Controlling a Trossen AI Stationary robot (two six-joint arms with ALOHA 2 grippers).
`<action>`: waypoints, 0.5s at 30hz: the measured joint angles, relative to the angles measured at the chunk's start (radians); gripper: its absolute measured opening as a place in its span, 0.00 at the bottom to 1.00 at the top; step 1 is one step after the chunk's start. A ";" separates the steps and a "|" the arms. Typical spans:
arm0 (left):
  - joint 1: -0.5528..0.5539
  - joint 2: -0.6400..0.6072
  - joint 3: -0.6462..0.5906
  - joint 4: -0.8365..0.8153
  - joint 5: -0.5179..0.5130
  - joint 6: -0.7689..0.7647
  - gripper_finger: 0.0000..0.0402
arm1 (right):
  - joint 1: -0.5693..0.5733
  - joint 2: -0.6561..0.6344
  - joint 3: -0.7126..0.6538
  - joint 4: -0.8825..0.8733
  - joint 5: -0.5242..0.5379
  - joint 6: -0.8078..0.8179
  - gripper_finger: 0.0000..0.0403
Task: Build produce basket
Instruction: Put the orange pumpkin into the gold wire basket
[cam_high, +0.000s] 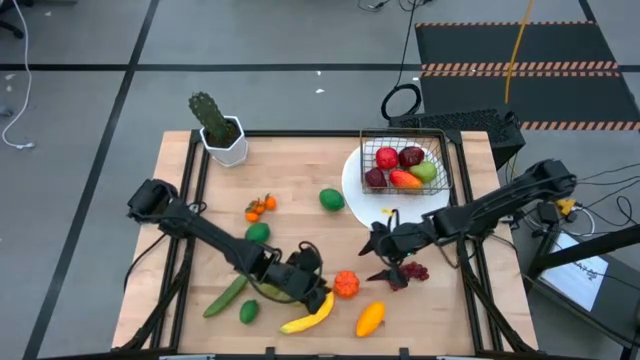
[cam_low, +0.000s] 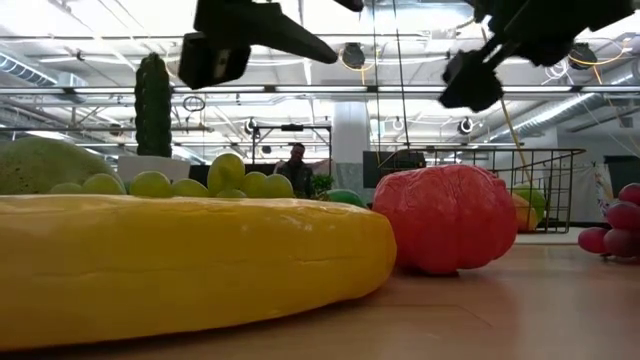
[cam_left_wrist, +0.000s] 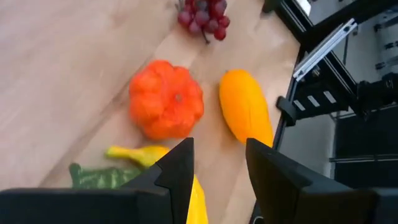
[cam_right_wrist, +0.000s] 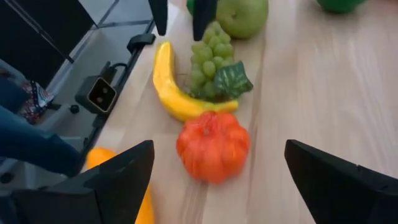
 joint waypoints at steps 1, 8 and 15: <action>0.006 0.000 0.000 0.005 0.003 0.008 0.36 | 0.001 0.025 0.000 0.029 0.000 -0.022 0.89; 0.030 0.020 0.000 0.052 -0.009 0.238 0.36 | 0.004 0.184 0.000 0.197 -0.034 -0.069 0.89; 0.042 0.057 -0.001 0.063 0.004 0.415 0.36 | 0.029 0.260 0.000 0.239 -0.045 -0.088 0.90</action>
